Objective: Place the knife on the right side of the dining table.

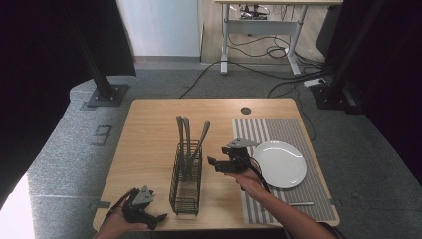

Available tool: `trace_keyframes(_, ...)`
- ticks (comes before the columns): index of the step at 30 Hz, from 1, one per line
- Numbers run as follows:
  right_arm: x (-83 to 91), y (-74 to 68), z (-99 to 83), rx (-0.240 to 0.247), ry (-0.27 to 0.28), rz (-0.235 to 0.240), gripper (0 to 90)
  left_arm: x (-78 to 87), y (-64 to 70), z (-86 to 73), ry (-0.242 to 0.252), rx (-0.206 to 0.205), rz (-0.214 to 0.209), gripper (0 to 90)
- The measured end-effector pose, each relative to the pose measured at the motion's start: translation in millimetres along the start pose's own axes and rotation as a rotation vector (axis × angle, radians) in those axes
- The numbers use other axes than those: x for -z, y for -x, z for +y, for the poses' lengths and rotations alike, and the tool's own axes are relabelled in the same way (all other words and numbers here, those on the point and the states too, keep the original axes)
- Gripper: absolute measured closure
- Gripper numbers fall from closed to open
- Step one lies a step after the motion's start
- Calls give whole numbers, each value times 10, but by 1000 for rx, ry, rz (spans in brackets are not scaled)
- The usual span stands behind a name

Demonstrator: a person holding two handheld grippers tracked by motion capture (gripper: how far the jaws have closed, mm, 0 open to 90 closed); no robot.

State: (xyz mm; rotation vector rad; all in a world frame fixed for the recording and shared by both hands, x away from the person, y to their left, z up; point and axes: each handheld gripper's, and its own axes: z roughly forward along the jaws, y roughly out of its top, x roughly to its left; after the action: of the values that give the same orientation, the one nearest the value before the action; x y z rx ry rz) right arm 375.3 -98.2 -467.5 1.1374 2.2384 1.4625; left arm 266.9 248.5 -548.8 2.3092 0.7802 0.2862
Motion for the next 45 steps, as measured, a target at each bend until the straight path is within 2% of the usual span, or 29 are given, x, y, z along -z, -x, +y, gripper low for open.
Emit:
trace_keyframes(5,-1,16,54,-1,6,2,286,0,1,0,0,1,1,0)
trace_keyframes(12,58,100,210,-25,39,35,317,0,1,0,0,1,1,0)
trace_keyframes(16,33,78,309,3,48,43,326,0,3,-1,1,2,2,0)
trace_keyframes(19,6,56,367,9,46,59,317,0,3,-1,1,3,1,0)
trace_keyframes(27,-66,36,479,-7,69,52,336,-1,3,-1,2,3,1,0)
trace_keyframes(34,-139,16,543,24,62,43,358,0,2,-1,0,1,1,0)
trace_keyframes(42,-272,62,583,11,52,57,385,0,2,0,1,2,1,0)
trace_keyframes(45,-336,88,597,12,44,72,423,0,1,0,1,1,1,0)
